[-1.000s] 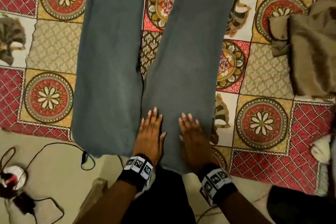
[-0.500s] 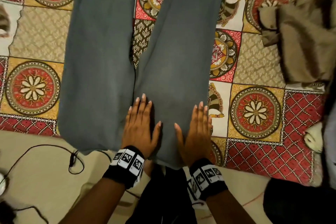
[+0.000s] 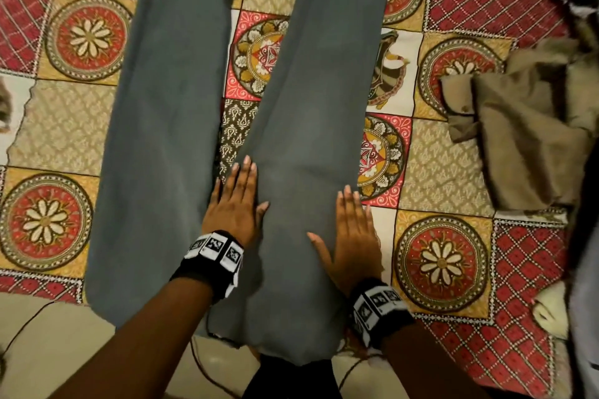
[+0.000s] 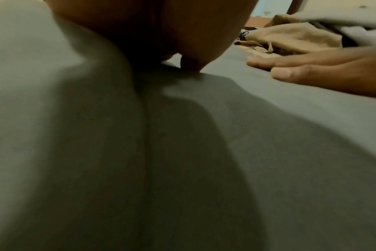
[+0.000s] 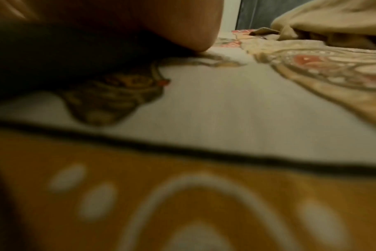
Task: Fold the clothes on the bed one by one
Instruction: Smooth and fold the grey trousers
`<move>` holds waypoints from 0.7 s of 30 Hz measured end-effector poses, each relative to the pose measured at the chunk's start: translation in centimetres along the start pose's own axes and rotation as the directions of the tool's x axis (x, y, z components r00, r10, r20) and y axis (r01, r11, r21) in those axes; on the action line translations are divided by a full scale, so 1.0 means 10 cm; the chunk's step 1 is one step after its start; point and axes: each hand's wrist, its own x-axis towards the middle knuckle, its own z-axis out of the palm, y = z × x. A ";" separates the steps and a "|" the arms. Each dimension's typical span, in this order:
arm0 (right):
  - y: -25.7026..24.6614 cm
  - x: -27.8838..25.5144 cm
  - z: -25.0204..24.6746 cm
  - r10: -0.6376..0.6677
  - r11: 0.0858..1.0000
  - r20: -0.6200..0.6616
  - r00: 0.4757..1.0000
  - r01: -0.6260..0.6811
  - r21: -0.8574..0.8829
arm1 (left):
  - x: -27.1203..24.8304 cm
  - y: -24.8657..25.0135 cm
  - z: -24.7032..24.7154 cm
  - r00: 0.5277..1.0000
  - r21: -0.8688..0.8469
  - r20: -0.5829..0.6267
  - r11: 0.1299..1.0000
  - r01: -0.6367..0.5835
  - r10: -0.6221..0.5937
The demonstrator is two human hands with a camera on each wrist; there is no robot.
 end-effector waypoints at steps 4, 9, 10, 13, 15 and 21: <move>-0.04 0.27 -0.17 -0.004 0.994 -0.112 0.994 0.016 0.106 | 0.09 0.16 -0.17 1.000 0.014 0.004 1.000 -0.028 0.028; -0.26 1.26 -0.39 -0.222 0.975 0.008 0.975 0.222 0.006 | 0.77 0.42 -0.63 0.988 0.026 0.007 0.988 -0.152 0.152; -0.29 1.39 -0.37 -0.250 0.968 0.061 0.966 0.250 0.007 | 0.91 0.48 -0.68 0.987 0.032 0.031 0.987 -0.160 0.159; -0.10 1.51 -0.28 -0.332 0.943 0.105 0.937 0.334 0.003 | 1.14 0.56 -0.71 0.978 0.052 0.113 0.982 -0.182 0.175; 0.15 1.49 -0.28 -0.264 0.964 0.064 0.962 0.266 -0.023 | 1.22 0.49 -0.69 0.980 0.048 0.106 0.983 -0.177 0.171; 0.36 1.64 -0.54 0.062 0.997 -0.085 0.995 -0.057 0.058 | 1.34 0.49 -1.00 0.963 0.071 0.253 0.990 -0.118 0.097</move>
